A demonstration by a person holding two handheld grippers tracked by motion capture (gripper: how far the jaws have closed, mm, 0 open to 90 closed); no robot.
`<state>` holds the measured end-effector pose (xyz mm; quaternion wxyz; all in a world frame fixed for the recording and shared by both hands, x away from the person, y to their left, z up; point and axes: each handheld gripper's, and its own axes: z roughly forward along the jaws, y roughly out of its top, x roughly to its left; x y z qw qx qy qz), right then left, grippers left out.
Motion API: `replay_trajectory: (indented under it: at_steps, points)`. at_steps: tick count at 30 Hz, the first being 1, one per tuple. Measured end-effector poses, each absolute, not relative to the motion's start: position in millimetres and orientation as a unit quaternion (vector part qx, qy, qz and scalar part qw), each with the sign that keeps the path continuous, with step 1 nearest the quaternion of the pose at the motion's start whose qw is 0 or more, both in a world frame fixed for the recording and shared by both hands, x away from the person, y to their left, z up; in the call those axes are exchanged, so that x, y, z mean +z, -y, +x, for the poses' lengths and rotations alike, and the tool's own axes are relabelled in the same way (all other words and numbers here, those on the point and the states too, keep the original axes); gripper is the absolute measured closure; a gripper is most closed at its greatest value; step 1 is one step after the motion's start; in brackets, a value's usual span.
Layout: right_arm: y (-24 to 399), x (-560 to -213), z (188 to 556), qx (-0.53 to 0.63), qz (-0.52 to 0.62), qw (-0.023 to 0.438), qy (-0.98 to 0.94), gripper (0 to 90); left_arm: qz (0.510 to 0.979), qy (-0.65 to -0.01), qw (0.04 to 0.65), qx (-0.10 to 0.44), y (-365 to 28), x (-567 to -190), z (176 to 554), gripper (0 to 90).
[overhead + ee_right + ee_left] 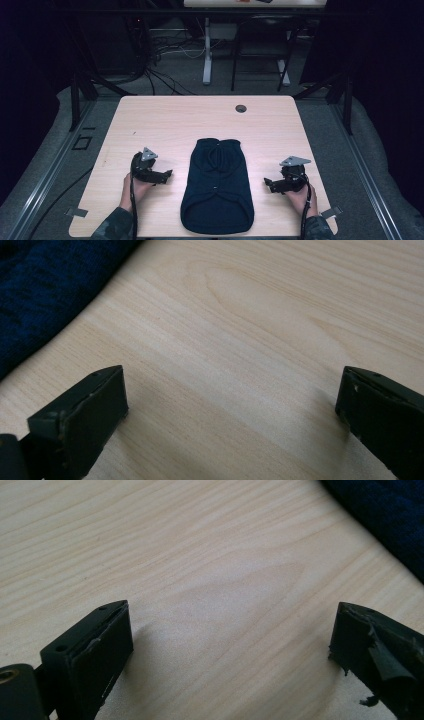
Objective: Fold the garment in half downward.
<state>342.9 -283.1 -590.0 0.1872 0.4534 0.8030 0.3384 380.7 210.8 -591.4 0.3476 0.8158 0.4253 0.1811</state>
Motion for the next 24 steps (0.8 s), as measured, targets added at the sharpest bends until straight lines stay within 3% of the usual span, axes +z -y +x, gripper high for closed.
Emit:
replay_trajectory:
  at_steps: [24]
  points:
    - [282.9,-586.9,344.6,0.325,0.452,0.176,-0.812,0.0,0.816,-0.427,0.342,0.185,-205.4,-588.7,381.3,5.3]
